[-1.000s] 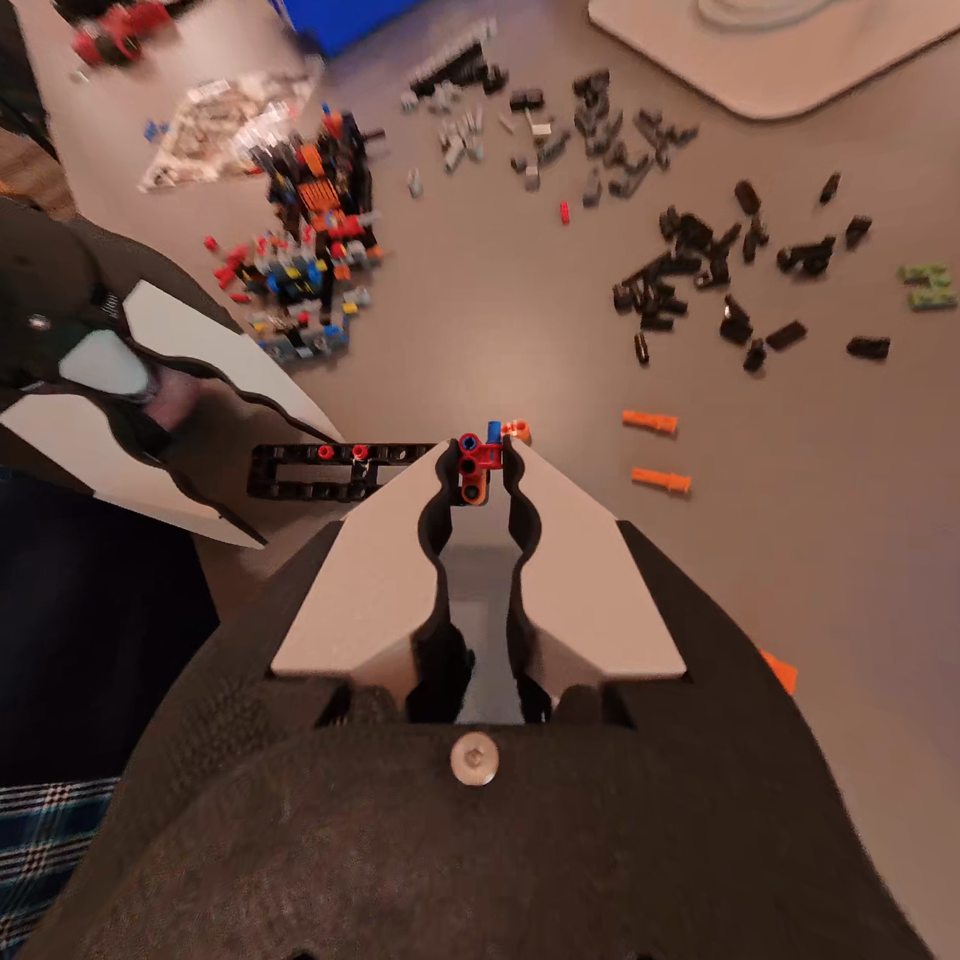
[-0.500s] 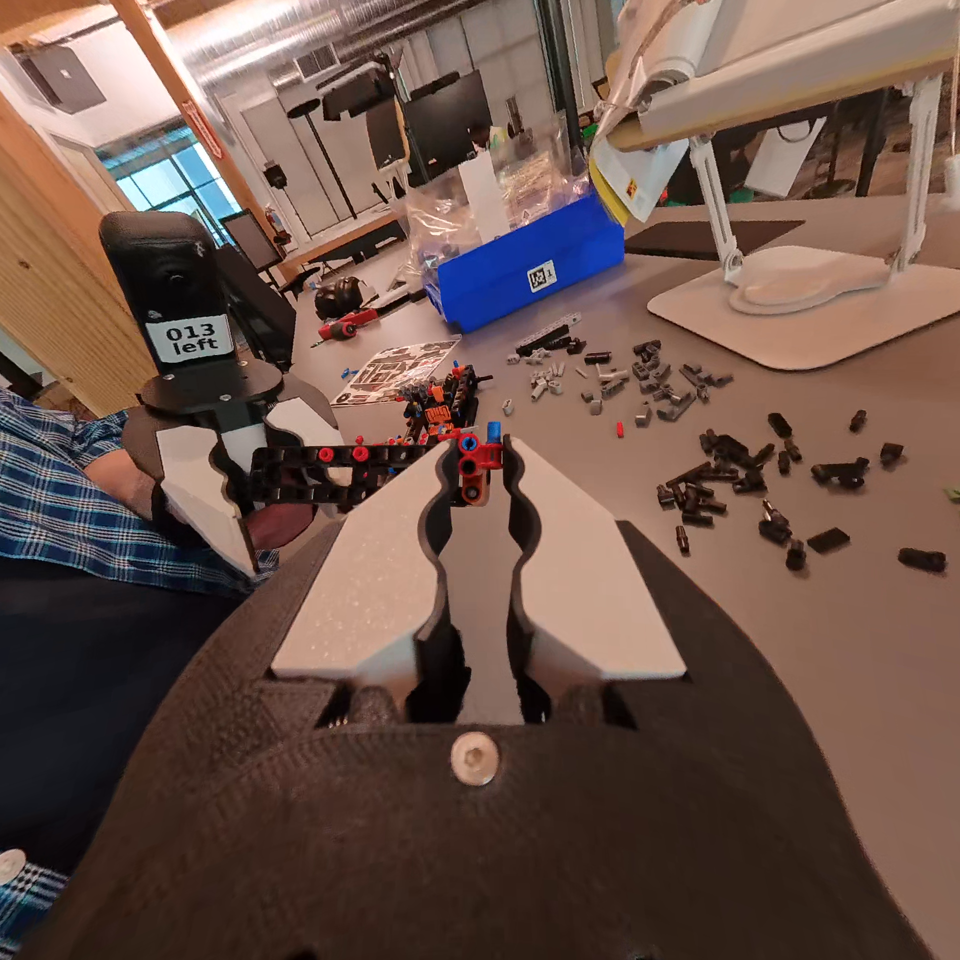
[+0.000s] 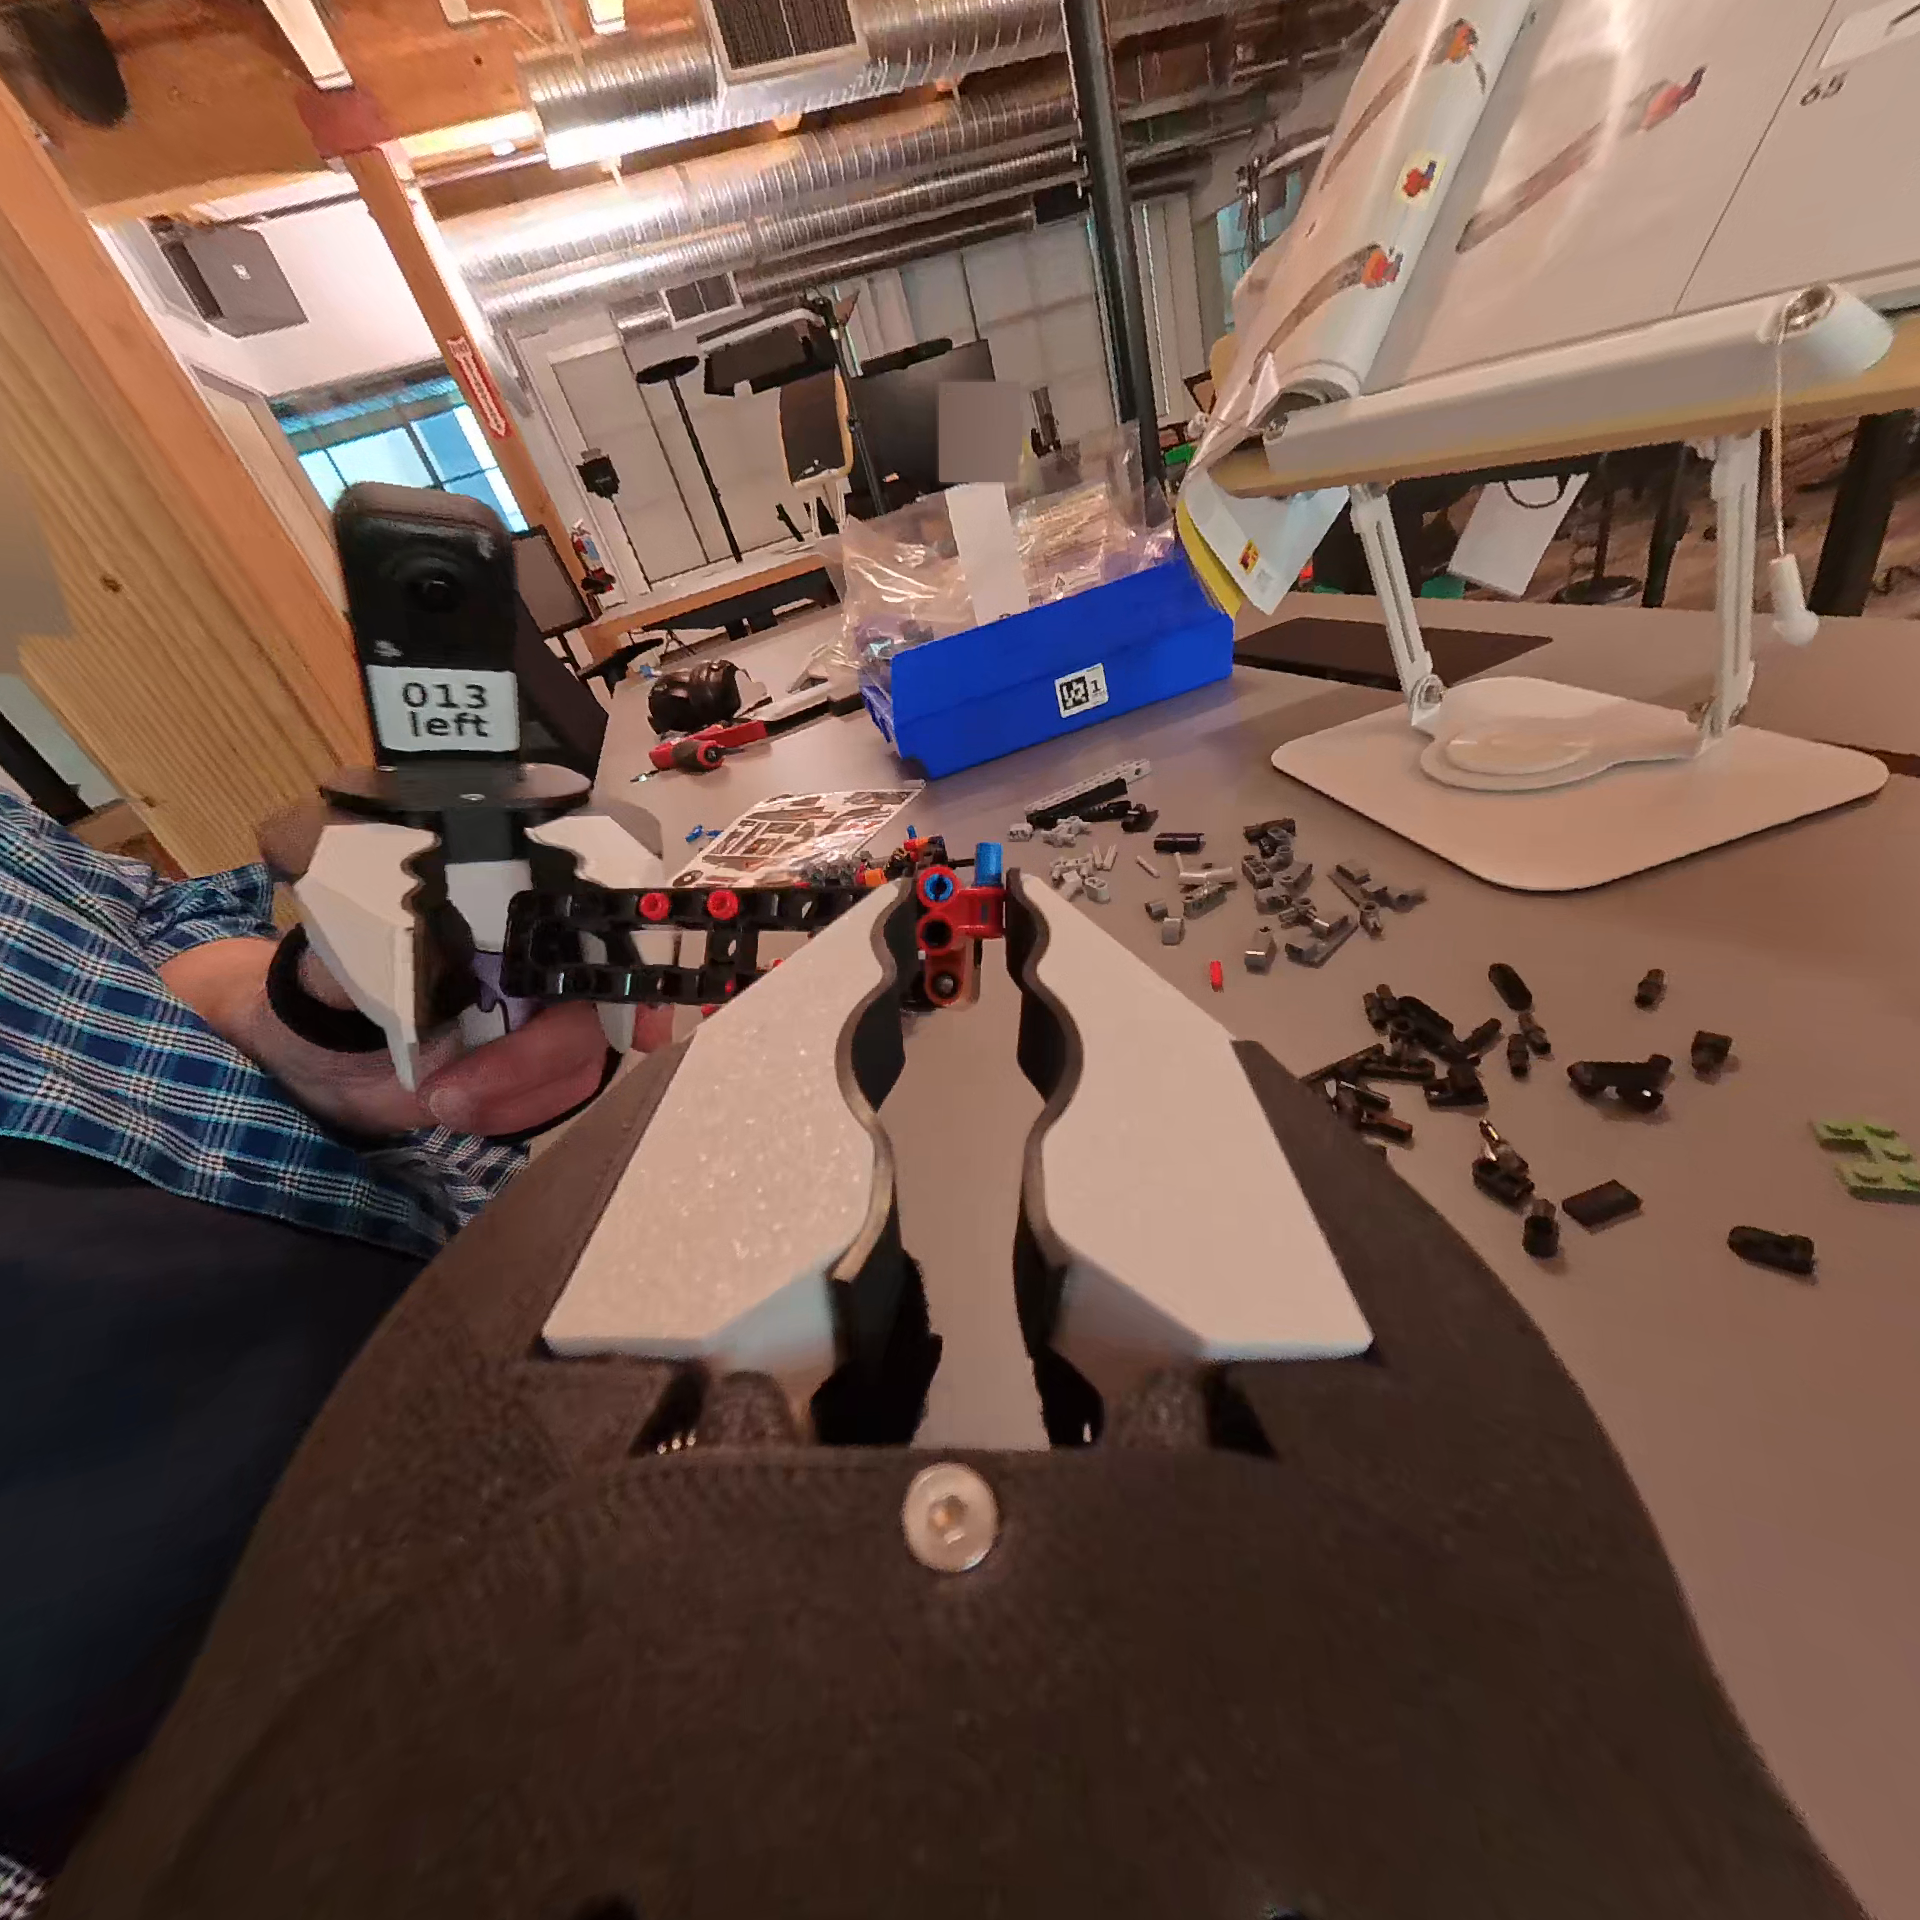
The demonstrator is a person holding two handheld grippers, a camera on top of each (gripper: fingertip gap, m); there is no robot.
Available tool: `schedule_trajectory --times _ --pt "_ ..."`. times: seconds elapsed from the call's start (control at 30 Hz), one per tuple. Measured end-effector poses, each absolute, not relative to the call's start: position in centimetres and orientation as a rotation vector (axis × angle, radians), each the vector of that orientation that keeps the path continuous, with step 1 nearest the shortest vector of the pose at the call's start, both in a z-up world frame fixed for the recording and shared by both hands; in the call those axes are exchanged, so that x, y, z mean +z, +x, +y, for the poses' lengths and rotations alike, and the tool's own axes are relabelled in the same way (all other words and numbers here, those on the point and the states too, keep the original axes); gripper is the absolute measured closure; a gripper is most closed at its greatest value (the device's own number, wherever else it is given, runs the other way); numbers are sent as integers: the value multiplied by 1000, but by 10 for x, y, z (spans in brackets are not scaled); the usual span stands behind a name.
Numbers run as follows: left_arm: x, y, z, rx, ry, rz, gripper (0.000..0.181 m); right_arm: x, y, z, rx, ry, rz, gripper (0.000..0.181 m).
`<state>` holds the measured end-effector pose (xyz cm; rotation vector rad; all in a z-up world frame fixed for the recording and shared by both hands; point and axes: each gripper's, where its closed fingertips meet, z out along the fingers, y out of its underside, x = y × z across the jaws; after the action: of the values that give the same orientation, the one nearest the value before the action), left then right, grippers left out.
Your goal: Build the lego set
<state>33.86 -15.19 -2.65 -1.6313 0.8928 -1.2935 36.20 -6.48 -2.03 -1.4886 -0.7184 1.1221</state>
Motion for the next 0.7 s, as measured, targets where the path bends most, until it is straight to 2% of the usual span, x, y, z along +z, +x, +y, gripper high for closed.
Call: schedule_trajectory --times 0.03,0.1,0.4,0.7 --pt "-26 339 -150 -1330 -1643 872 141 -19 362 -66 1116 -1478 -722 168" --pt "-27 339 -147 -1363 -1659 838 156 -19 360 -66 1073 -1475 -742 167" --pt "-44 339 -137 -1176 -1725 881 165 -26 367 -60 1005 -1533 -747 167" --pt "-55 326 -111 -971 -1785 879 174 -21 382 -60 856 -1593 -754 146"
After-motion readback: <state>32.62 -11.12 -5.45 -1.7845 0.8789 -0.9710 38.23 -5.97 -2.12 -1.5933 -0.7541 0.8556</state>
